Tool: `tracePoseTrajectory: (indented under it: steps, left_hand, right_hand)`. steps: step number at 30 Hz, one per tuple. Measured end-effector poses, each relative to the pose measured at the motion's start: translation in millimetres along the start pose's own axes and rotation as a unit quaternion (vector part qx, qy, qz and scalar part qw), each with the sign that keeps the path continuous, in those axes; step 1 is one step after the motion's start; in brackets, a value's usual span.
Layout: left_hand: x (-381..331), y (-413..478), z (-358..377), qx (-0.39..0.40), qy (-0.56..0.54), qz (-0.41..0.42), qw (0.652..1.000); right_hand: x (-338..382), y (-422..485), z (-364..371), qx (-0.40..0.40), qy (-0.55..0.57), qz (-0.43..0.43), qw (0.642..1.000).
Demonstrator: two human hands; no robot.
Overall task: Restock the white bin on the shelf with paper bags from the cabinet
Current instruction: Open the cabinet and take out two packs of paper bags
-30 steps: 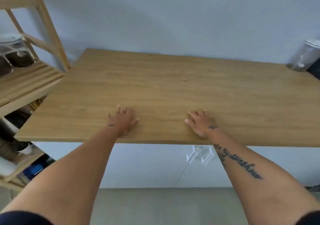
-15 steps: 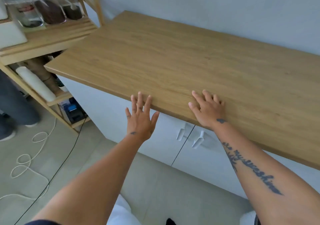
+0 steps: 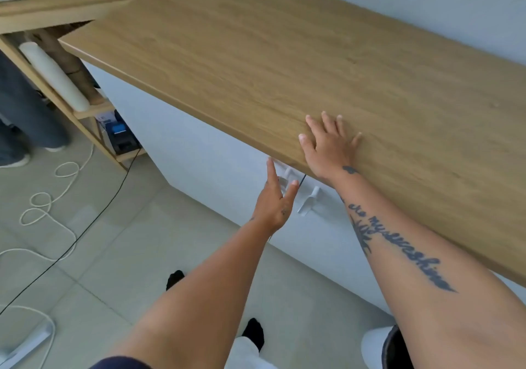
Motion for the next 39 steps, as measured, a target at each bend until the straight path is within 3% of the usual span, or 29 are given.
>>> tracePoseTrajectory:
  steps: [6, 14, 18, 22, 24, 29, 32, 39]
  left_hand:
    - [4, -10, -11, -0.026, 0.048, 0.021, 0.998]
    - [60, -85, -51, -0.142, 0.098, -0.057, 0.983]
    - [78, -111, -83, -0.191, 0.121, -0.128, 0.966]
    - [74, -123, -111, -0.249, 0.147, -0.112, 0.951]
    - [72, -126, -115, -0.236, 0.141, -0.080, 0.958]
    - [85, -142, -115, -0.193, 0.003, -0.072, 0.979]
    - [96, -152, -125, -0.185, 0.035, -0.074, 0.979]
    - [144, -191, -172, -0.232, 0.077, -0.165, 0.956]
  right_hand:
    - [4, -1, 1, 0.010, -0.011, -0.035, 0.999]
    - [22, 2, 2, 0.024, -0.064, -0.040, 0.997]
    - [54, 5, 16, 0.047, -0.050, -0.092, 0.993]
    - [53, 1, 18, 0.021, -0.078, -0.098, 0.992]
    - [52, 0, 18, 0.030, -0.083, -0.093, 0.992]
    - [53, -3, 18, 0.039, -0.083, -0.086, 0.992]
    - [53, -3, 17, 0.039, -0.087, -0.082, 0.992]
    - [56, -5, 19, 0.057, -0.095, -0.079, 0.991]
Point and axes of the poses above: each hand's wrist, its own y-axis towards the middle knuckle, its own z-axis out of the palm, x = y × z, the point moved 5 cm from there along y, towards the middle knuckle, and after that the axes turned 9 degrees about y, right-handed, at the moved point
